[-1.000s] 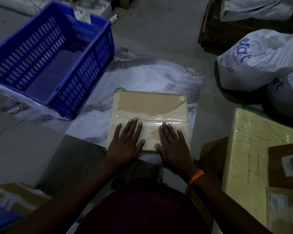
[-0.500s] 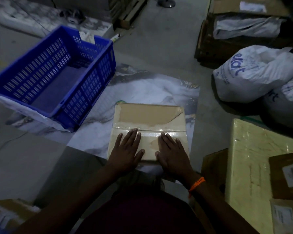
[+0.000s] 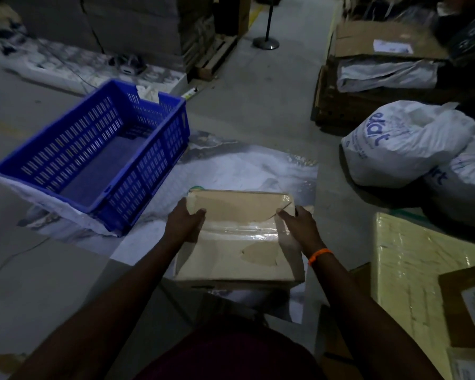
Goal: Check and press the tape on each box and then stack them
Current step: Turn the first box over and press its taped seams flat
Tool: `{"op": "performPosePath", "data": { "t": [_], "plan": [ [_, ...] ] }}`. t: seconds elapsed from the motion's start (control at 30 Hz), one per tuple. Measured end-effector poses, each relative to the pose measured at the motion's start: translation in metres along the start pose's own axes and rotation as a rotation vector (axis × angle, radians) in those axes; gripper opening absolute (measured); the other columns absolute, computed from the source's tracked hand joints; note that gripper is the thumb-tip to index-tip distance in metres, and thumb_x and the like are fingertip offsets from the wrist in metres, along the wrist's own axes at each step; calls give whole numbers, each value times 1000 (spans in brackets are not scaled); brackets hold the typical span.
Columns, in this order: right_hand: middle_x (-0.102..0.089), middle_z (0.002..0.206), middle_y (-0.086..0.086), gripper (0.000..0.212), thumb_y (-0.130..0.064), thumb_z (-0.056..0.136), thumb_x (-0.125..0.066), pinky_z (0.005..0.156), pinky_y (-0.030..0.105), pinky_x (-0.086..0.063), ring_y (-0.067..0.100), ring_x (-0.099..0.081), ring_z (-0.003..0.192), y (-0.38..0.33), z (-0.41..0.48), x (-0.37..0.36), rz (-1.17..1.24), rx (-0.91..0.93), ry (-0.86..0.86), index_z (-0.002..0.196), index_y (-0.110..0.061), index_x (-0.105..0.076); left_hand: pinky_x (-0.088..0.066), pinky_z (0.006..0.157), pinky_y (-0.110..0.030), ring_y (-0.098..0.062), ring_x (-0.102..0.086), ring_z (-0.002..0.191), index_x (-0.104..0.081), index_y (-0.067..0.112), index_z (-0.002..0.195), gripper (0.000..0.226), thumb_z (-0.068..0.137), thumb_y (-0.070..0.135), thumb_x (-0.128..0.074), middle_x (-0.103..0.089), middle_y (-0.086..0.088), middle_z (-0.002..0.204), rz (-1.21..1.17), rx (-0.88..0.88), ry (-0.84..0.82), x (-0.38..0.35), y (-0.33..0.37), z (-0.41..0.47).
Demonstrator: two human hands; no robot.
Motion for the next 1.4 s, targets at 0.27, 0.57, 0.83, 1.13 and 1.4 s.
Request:
{"op": "performPosePath", "data": {
  "t": [0.27, 0.57, 0.83, 1.13, 1.4],
  "plan": [
    [-69, 97, -4, 44, -60, 88, -68, 80, 32, -48, 16, -65, 94, -35, 0, 20, 215, 133, 97, 102, -18, -67, -57, 61, -28, -14, -69, 87, -61, 17, 126, 41, 92, 40, -67, -69, -4, 115, -393, 50, 63, 15, 43, 5],
    [-72, 103, 2, 59, -83, 81, -57, 84, 49, -61, 22, -72, 97, -38, -48, 41, 442, 84, 262, 101, -28, -60, -42, 94, -29, -14, -51, 121, -51, 28, 139, 63, 92, 69, -51, -51, 1, 137, -426, -62, 228, 23, 38, -34],
    [-69, 94, 1, 37, -54, 88, -72, 82, 48, -61, 17, -69, 91, 2, -89, 34, 268, 56, 351, 91, -20, -58, -52, 98, -46, -17, -57, 117, -53, 26, 129, 70, 82, 78, -54, -57, -1, 129, -238, -52, 253, 10, -3, -76],
    [-50, 150, 14, 54, -31, 99, -67, 104, 31, -50, 23, -50, 136, -35, -96, 18, -167, 523, 350, 145, -8, -49, -23, 121, -50, -27, -26, 150, -33, 14, 155, 65, 99, 41, -50, -27, -9, 164, 317, -528, 242, 8, 46, -79],
    [-39, 162, 15, 62, -39, 105, -27, 121, 54, -32, 34, -33, 152, -85, -58, -43, -732, 743, 52, 155, -5, -42, -25, 119, -51, -31, -30, 150, -38, 6, 154, 68, 104, 47, -18, -32, -14, 162, 757, -740, -99, -36, 91, -40]
  ]
}}
Point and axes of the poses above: each hand's wrist, its own z-axis towards the middle knuckle, its own x-axis out of the back of the hand, y = z × x, the point moved 3 cm from there along z, towards the middle knuckle
